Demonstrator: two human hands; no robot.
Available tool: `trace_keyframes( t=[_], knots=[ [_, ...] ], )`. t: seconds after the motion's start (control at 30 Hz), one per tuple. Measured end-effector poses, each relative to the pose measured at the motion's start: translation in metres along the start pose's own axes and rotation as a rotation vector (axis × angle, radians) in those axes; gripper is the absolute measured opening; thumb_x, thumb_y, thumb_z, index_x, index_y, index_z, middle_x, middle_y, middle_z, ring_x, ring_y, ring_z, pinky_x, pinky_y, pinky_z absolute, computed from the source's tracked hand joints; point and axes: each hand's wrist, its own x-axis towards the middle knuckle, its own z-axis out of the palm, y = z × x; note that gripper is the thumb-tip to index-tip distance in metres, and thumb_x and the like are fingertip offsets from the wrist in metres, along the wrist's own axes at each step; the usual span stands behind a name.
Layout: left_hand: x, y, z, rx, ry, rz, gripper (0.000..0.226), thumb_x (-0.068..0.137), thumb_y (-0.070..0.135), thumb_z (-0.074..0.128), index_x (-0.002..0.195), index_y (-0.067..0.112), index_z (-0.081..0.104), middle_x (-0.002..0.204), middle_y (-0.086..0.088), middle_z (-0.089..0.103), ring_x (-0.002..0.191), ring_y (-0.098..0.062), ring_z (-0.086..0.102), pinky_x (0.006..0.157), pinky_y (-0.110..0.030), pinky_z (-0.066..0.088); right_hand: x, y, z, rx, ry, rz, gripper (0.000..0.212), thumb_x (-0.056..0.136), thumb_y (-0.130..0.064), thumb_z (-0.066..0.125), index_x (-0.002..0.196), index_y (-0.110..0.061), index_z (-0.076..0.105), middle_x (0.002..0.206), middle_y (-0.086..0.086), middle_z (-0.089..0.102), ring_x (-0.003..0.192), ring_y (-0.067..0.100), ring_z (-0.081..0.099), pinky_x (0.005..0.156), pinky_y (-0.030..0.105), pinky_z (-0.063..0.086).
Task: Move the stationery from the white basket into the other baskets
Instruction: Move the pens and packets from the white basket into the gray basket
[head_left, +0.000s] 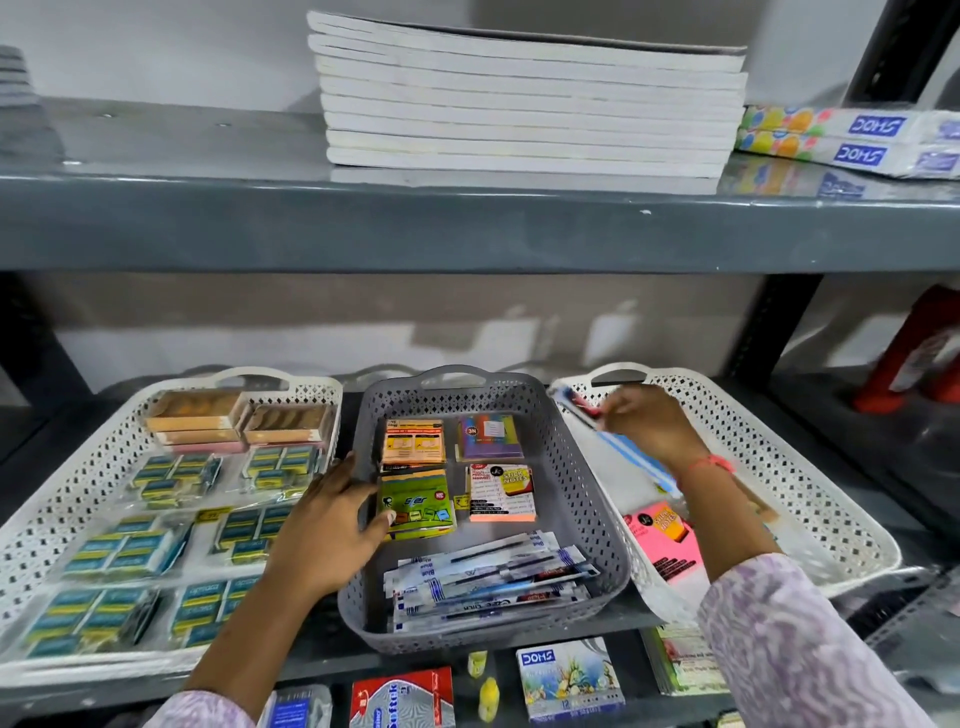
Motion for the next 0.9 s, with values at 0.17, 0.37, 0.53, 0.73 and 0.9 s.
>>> trace_keyframes(
  t=[0.17,0.37,0.53,0.73,0.9],
  knots=[
    [-0.001,0.000,-0.001,0.001,0.019,0.008,0.047,0.087,0.043,0.052,0.129,0.021,0.051,0.154,-0.004,0.026,0.140,-0.024,0.028,0.114,-0.037,0.028,-0.040,-0.050,0.041,-0.088,-0.597,-0.219,0.023,0.079,0.011,0.057,0.098,0.007,0.068,0.077,-0.001,0.060,0.065,0.000,0.049,0.055,0.001,0.038],
    [-0.002,0.000,0.000,-0.007,0.026,0.008,0.047,0.087,0.044,0.052,0.128,0.021,0.052,0.156,-0.003,0.022,0.140,-0.024,0.028,0.114,-0.038,0.028,-0.059,-0.039,0.101,-0.244,-0.830,-0.176,0.026,0.079,0.010,0.059,0.102,0.007,0.068,0.105,0.021,0.069,0.062,0.000,0.048,0.060,0.014,0.040],
    [-0.002,0.002,0.000,-0.006,0.030,0.017,0.046,0.088,0.042,0.052,0.128,0.019,0.052,0.155,-0.004,0.023,0.140,-0.024,0.029,0.113,-0.037,0.028,-0.060,-0.035,0.084,-0.110,-0.738,-0.111,0.030,0.079,0.010,0.054,0.105,0.002,0.068,0.081,0.000,0.067,0.077,0.014,0.057,0.061,0.018,0.042],
    [-0.002,0.002,-0.001,-0.013,0.024,0.016,0.045,0.088,0.040,0.053,0.128,0.020,0.052,0.155,-0.005,0.025,0.140,-0.024,0.029,0.113,-0.037,0.029,-0.033,0.015,0.029,-0.227,-0.047,0.129,0.021,0.086,-0.003,0.048,0.089,-0.007,0.068,0.104,0.015,0.070,0.094,0.027,0.064,0.087,0.032,0.051],
    [-0.003,0.005,-0.003,-0.021,0.023,0.017,0.044,0.088,0.038,0.053,0.129,0.020,0.052,0.155,-0.005,0.024,0.141,-0.024,0.027,0.112,-0.036,0.028,-0.038,0.079,0.025,-0.520,-0.299,0.373,0.020,0.078,-0.016,0.070,0.079,-0.003,0.054,0.074,0.007,0.061,0.070,0.021,0.063,0.069,0.033,0.056]
  ],
)
